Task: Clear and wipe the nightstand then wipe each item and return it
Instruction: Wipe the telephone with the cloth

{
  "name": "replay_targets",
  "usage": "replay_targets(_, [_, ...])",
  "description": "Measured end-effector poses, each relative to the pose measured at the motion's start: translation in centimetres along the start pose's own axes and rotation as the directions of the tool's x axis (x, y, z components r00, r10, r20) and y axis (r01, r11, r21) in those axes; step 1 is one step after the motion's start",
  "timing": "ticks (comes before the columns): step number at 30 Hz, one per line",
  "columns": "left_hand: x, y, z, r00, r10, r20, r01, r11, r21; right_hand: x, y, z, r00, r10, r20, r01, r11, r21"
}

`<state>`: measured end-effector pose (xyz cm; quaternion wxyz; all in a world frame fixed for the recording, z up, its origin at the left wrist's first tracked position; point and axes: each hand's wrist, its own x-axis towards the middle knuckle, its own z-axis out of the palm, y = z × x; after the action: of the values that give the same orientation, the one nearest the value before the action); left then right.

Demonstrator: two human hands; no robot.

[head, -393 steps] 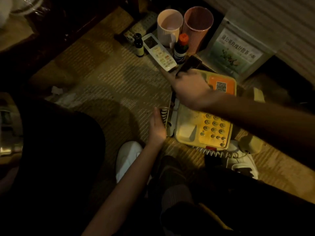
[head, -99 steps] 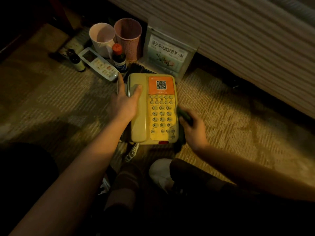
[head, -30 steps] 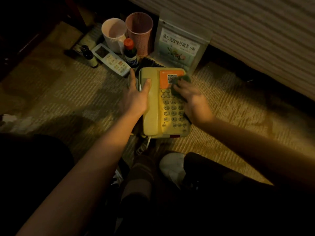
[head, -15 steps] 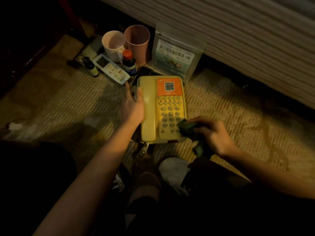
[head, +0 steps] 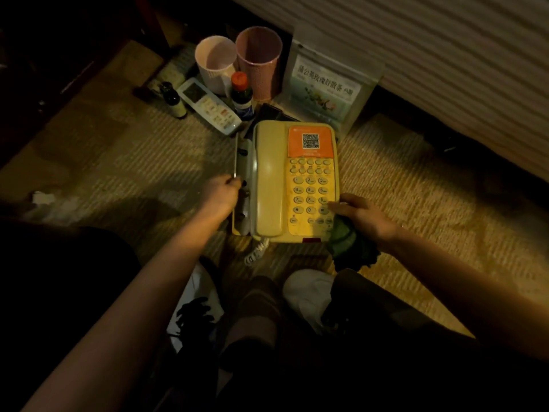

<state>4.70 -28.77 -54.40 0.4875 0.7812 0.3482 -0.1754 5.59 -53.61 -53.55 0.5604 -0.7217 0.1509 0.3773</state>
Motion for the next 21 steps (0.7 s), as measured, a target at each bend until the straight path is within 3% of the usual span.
replay_targets(5, [-1.6,0.6,-2.4,0.992,0.122,0.017,-0.123,0.982,0.143,-2.3,-2.3,0.0,0.989,-0.105,0.102,0.091,0.987,0.132])
replay_targets(9, [-3.3,3.5,-6.6,0.99,0.14,0.025,-0.141,0.987,0.082,-4.3,-7.1,0.8,0.968,-0.227,0.109,0.221,0.973,0.069])
replay_targets(13, [-5.9,7.5,-14.3,0.961,0.276,-0.017,-0.274,0.96,0.055,-7.0,-14.8,2.8,0.911,-0.405,0.08,0.4,0.914,0.065])
replay_targets(17, [-9.6,11.8,-22.5,0.931,0.364,-0.035,-0.366,0.921,-0.134,-10.7,-22.6,5.6,0.839,-0.542,0.039,0.537,0.838,0.094])
replay_targets(21, [-13.3,15.0,-29.5,0.937,0.347,-0.027,-0.332,0.868,-0.369,-14.4,-29.1,8.6,0.789,-0.601,0.129,0.558,0.788,0.259])
